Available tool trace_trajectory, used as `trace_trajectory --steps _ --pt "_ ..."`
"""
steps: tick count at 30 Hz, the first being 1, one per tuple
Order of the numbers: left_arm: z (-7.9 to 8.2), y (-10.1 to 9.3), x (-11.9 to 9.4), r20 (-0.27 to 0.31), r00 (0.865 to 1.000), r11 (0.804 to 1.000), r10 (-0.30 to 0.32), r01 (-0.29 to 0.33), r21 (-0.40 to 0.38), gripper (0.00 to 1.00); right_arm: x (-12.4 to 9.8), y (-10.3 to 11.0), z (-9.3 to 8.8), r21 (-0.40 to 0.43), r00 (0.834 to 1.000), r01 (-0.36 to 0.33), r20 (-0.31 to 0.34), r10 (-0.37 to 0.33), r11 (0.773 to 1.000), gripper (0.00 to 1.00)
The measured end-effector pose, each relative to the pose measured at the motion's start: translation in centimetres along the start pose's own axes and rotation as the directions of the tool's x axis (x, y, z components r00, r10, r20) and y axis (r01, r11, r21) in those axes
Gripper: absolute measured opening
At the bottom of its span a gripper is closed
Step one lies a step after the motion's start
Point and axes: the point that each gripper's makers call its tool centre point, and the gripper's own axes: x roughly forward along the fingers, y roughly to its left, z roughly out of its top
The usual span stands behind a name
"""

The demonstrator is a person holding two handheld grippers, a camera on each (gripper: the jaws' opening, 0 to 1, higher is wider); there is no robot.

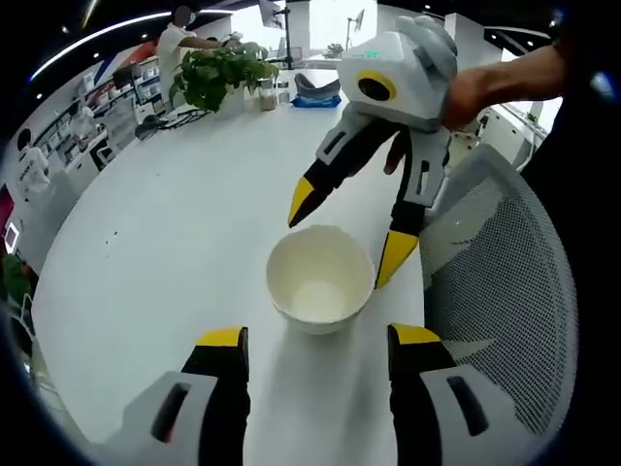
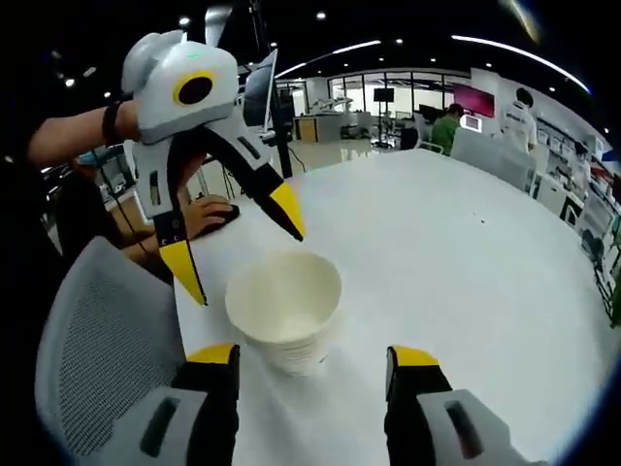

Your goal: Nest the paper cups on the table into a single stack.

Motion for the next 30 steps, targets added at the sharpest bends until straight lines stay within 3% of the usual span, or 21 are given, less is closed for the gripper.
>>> trace_trajectory --steps 4,13,18,22,24,30 --pt "-0.5 0.1 1.3 -0.005 1.000 1.000 -0.010 0.010 0.010 0.57 0.6 0.0 -0.8 -0.068 0.998 -0.023 -0.052 0.019 0.997 0.61" --pt "-0.8 0.3 3.6 -0.001 1.000 1.000 -0.024 0.024 0.017 0.60 1.9 0.1 0.0 -0.094 0.996 -0.068 -0.062 0.062 0.993 0.55" --pt "-0.8 0.5 4.1 0.006 0.999 0.999 -0.033 0.033 0.026 0.55 2.3 0.5 0.0 -0.146 0.993 -0.097 -0.081 0.086 0.984 0.54" --pt "-0.7 0.5 4.3 0.004 0.999 0.999 -0.037 0.037 0.035 0.45 2.7 0.8 0.2 -0.165 0.990 -0.125 -0.088 0.111 0.978 0.47" --pt "-0.7 0.7 4.4 0.001 0.999 0.998 -0.035 0.035 0.048 0.44 2.9 1.0 0.1 -0.181 0.987 -0.145 -0.102 0.128 0.973 0.43" --pt "-0.6 1.9 4.3 -0.004 0.999 0.998 -0.038 0.038 0.042 0.40 3.5 0.0 0.5 -0.205 0.982 -0.166 -0.125 0.142 0.965 0.43"
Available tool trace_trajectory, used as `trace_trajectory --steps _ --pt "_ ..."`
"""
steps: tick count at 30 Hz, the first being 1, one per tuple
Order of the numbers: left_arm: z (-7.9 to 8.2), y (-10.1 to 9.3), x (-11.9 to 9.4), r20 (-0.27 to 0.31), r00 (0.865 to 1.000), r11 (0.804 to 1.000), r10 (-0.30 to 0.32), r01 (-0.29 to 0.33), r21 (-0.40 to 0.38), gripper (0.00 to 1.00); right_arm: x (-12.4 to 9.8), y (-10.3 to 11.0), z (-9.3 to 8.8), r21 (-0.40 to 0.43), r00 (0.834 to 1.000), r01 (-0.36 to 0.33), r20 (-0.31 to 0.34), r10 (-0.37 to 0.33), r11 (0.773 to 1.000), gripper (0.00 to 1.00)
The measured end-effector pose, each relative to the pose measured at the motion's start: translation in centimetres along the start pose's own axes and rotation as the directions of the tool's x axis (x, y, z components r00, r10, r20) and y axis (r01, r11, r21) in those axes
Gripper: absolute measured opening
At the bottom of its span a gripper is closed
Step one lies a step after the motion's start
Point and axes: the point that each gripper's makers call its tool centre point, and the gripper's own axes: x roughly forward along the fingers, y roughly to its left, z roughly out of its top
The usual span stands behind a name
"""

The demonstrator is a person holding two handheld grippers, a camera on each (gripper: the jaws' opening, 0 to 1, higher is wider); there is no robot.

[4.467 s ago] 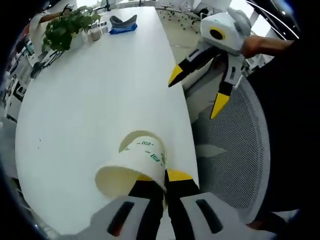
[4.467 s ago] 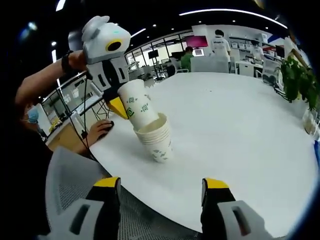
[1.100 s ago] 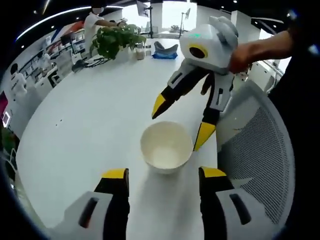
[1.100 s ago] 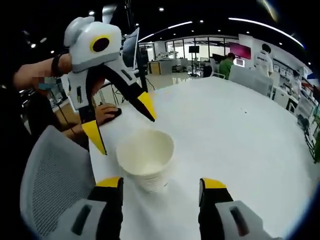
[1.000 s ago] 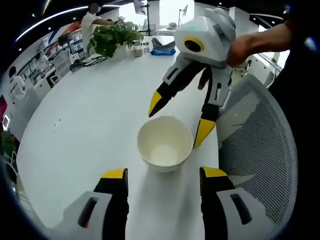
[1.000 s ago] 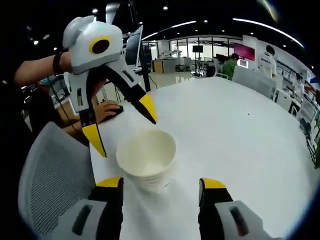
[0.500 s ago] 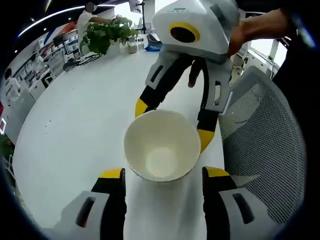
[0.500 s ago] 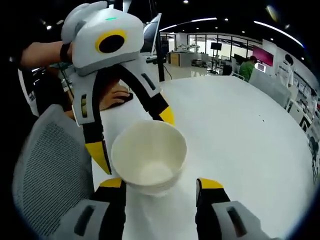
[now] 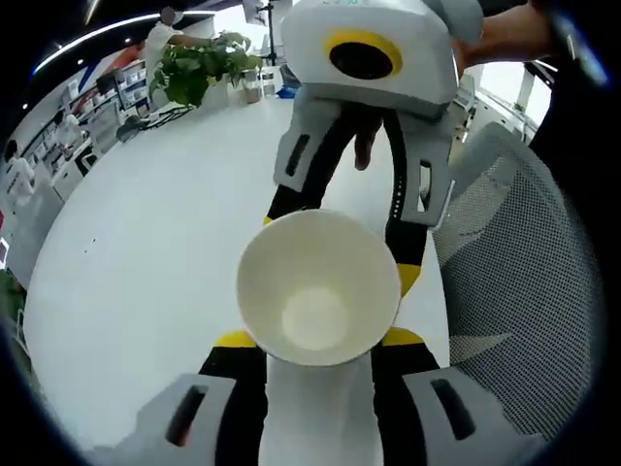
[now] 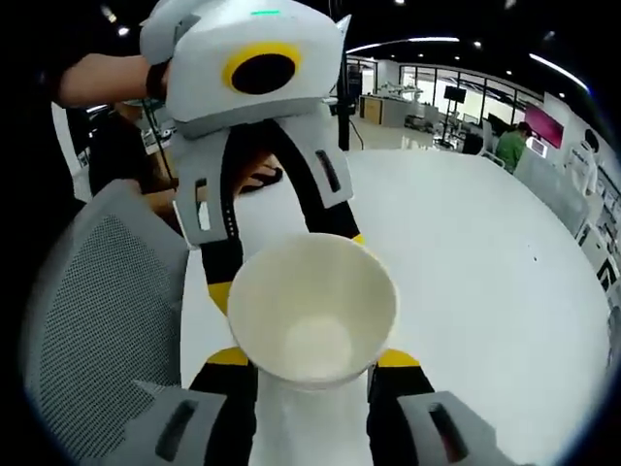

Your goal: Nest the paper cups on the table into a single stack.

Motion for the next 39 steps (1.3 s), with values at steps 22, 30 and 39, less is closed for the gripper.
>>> trace_trajectory --steps 22,30,39 --pt "0.4 11.4 -2.0 0.018 0.993 0.992 0.119 -0.118 -0.044 0.39 1.5 -9.9 5.5 -0.069 0.999 0.032 0.020 -0.031 0.997 0.42" --pt "0.0 13.9 -1.6 0.025 0.991 0.988 0.128 -0.125 -0.091 0.39 2.4 -12.0 5.9 -0.063 1.000 0.009 -0.006 -0.010 0.998 0.42" --pt "-0.1 14.3 -0.6 0.036 0.994 0.985 0.106 -0.100 -0.139 0.39 3.3 -12.5 4.9 -0.040 0.999 -0.015 -0.037 0.014 0.999 0.43"
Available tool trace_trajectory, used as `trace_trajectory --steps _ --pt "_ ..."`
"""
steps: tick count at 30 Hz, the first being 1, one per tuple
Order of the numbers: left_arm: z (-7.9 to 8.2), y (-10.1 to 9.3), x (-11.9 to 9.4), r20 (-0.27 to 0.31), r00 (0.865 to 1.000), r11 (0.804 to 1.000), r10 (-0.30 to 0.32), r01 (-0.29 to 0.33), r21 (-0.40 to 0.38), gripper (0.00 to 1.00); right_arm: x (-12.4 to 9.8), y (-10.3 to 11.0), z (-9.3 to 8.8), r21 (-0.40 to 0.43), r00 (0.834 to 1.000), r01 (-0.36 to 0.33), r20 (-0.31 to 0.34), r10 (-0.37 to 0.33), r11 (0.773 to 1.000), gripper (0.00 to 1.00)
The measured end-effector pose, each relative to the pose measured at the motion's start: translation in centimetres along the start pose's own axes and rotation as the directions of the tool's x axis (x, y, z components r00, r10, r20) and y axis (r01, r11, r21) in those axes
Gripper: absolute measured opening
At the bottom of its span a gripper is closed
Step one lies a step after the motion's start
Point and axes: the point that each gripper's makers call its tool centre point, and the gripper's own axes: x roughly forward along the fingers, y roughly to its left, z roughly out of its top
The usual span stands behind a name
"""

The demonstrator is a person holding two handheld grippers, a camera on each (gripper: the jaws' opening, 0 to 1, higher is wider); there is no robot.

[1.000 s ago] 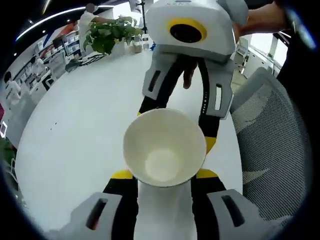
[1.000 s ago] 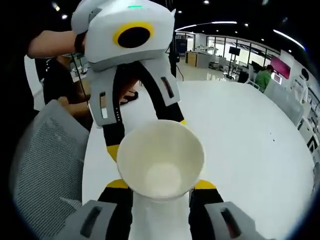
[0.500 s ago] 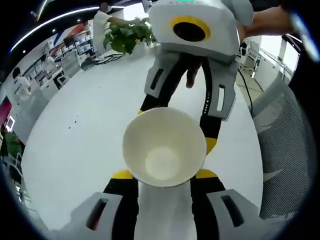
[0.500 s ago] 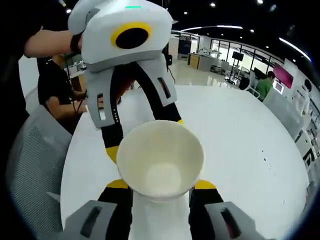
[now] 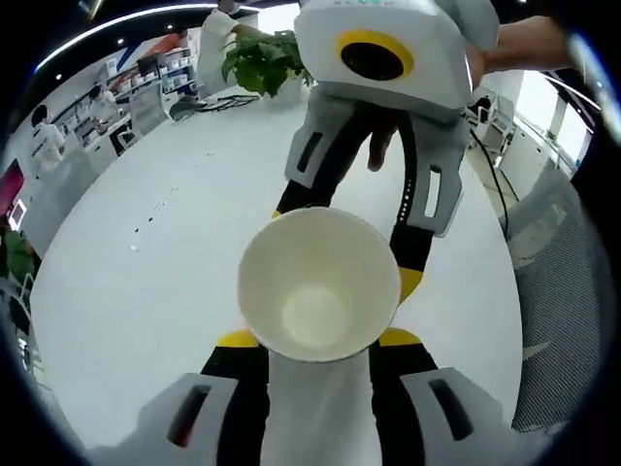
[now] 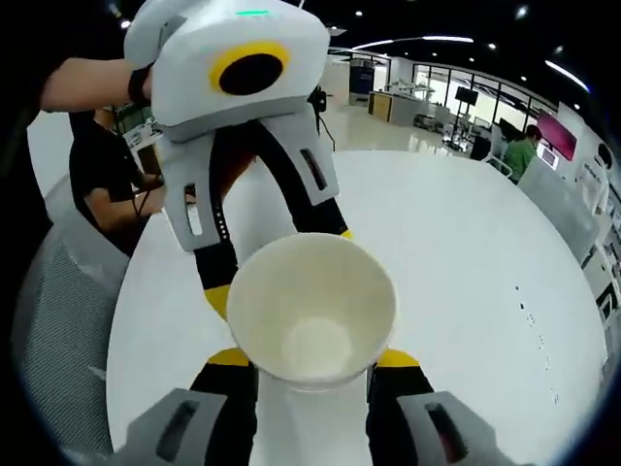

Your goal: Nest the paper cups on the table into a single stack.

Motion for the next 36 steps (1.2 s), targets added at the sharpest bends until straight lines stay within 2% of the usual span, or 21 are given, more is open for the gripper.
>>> trace_trajectory --steps 6,9,10,14,17,19,21,23,27,29,31,36 --pt "0.2 -0.1 -0.1 0.004 1.000 1.000 -0.001 0.001 0.002 0.39 -0.2 -0.2 -0.1 0.021 1.000 -0.003 0.009 0.002 1.000 0.43" --pt "0.2 -0.3 -0.2 0.000 1.000 1.000 0.002 -0.002 0.007 0.44 -0.2 -0.2 -0.3 0.036 1.000 0.004 0.002 -0.004 0.999 0.44" --pt "0.0 -0.5 -0.1 -0.007 1.000 1.000 0.001 -0.001 0.011 0.48 -0.2 -0.3 -0.4 0.042 1.000 0.008 0.003 -0.008 0.999 0.47" --pt "-0.7 -0.6 -0.6 -0.020 0.999 0.999 0.026 -0.025 0.031 0.51 -0.7 -0.3 -1.1 0.089 1.000 0.027 -0.001 -0.027 0.996 0.53" --pt "-1.1 -0.4 -1.1 -0.004 0.999 0.999 0.044 -0.044 0.006 0.55 -1.3 -0.2 -2.0 0.119 0.999 0.048 0.000 -0.048 0.992 0.61" --pt "-1.4 -0.6 -1.3 0.001 0.999 0.999 0.050 -0.050 -0.004 0.56 -1.7 -0.1 -2.0 0.133 0.998 0.058 0.031 -0.063 0.989 0.63" --pt "-2.2 -0.1 -1.9 0.001 0.998 0.998 0.062 -0.062 -0.008 0.56 -2.3 0.2 -2.3 0.192 0.995 0.053 0.070 -0.068 0.980 0.65" --pt "-2.6 -0.4 -2.6 0.003 0.997 0.997 0.074 -0.074 -0.010 0.57 -2.6 0.1 -2.7 0.203 0.994 0.063 0.071 -0.079 0.977 0.69" --pt "-2.2 0.0 -4.0 0.079 0.986 0.986 0.145 -0.138 -0.091 0.62 -3.9 0.3 -3.4 0.243 0.986 0.110 0.093 -0.136 0.964 0.75" --pt "-1.7 -0.7 -4.9 0.112 0.980 0.981 0.163 -0.150 -0.120 0.61 -4.6 0.5 -3.2 0.259 0.979 0.117 0.131 -0.155 0.959 0.77" --pt "-2.1 -1.1 -5.5 0.128 0.973 0.975 0.193 -0.176 -0.137 0.63 -5.3 1.2 -3.7 0.266 0.977 0.119 0.140 -0.161 0.956 0.80" --pt "-3.6 -2.1 -5.9 0.131 0.965 0.965 0.226 -0.204 -0.165 0.65 -5.7 2.8 -5.0 0.282 0.974 0.138 0.135 -0.182 0.949 0.83"
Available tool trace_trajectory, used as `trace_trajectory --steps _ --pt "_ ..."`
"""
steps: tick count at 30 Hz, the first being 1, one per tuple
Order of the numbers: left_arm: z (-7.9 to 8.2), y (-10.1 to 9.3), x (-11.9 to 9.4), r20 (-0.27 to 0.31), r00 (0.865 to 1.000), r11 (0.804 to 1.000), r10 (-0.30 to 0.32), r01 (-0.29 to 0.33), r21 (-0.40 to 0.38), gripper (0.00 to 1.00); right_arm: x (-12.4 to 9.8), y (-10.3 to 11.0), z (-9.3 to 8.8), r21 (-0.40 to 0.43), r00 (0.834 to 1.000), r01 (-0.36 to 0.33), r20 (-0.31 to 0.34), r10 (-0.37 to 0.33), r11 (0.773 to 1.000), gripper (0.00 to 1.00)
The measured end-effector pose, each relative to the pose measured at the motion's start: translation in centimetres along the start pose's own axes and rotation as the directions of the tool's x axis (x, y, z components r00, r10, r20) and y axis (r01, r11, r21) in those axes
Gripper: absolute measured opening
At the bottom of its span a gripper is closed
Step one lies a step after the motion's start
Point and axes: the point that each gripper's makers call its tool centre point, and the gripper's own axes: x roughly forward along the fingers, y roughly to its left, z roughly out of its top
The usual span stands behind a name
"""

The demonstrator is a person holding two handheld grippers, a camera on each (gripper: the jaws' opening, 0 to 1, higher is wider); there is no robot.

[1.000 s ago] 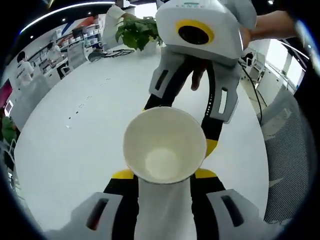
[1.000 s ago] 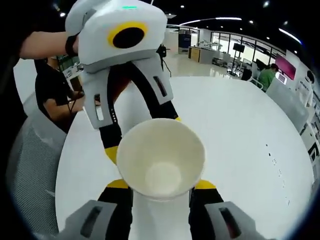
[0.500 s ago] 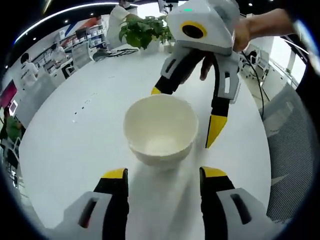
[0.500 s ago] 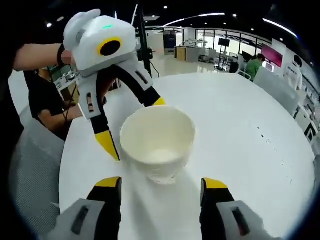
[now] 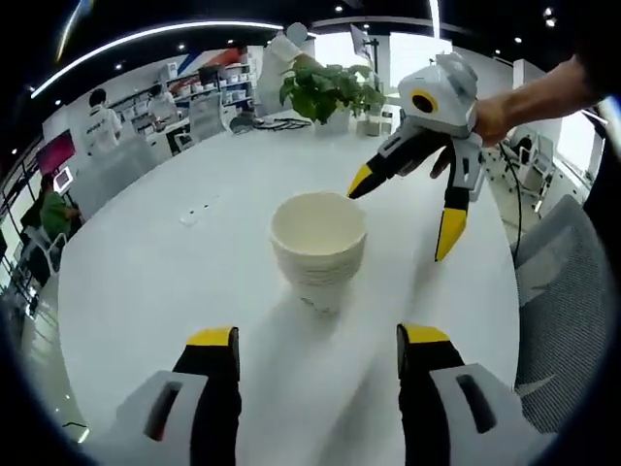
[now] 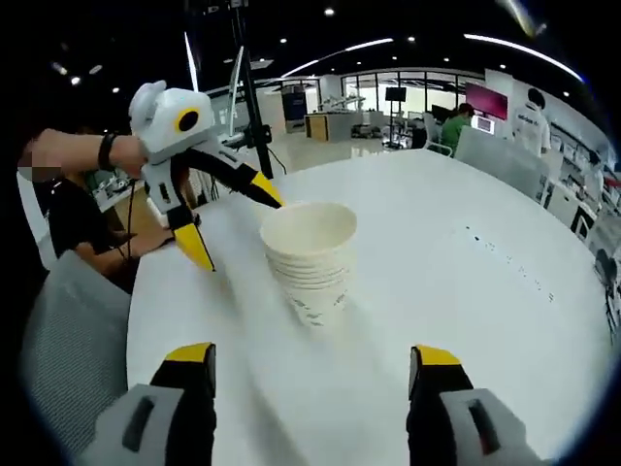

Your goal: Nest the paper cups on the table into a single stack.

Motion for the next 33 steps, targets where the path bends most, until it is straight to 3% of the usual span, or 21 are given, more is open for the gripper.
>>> trace_trajectory --steps 7,11,18,21,33 --pt "-0.6 -0.9 -2.1 0.049 0.997 0.995 0.051 -0.047 -0.085 0.67 -1.5 0.9 -1.8 0.053 0.998 0.059 0.034 -0.061 0.997 0.85" --pt "-1.7 -1.4 -3.0 0.040 0.997 0.993 0.073 -0.069 -0.098 0.72 -2.5 1.5 -2.3 0.075 0.996 0.072 0.046 -0.076 0.995 0.85" --pt "-2.1 -3.3 -4.8 0.068 0.991 0.983 0.115 -0.103 -0.150 0.74 -4.8 2.1 -3.1 0.119 0.991 0.101 0.071 -0.110 0.988 0.85" --pt "-3.1 -3.1 -5.6 0.057 0.991 0.982 0.124 -0.114 -0.153 0.74 -5.8 2.4 -3.2 0.136 0.989 0.113 0.084 -0.125 0.984 0.86" --pt "-4.2 -4.8 -8.6 0.080 0.981 0.963 0.175 -0.153 -0.224 0.77 -8.5 4.1 -4.2 0.169 0.983 0.136 0.103 -0.155 0.976 0.90"
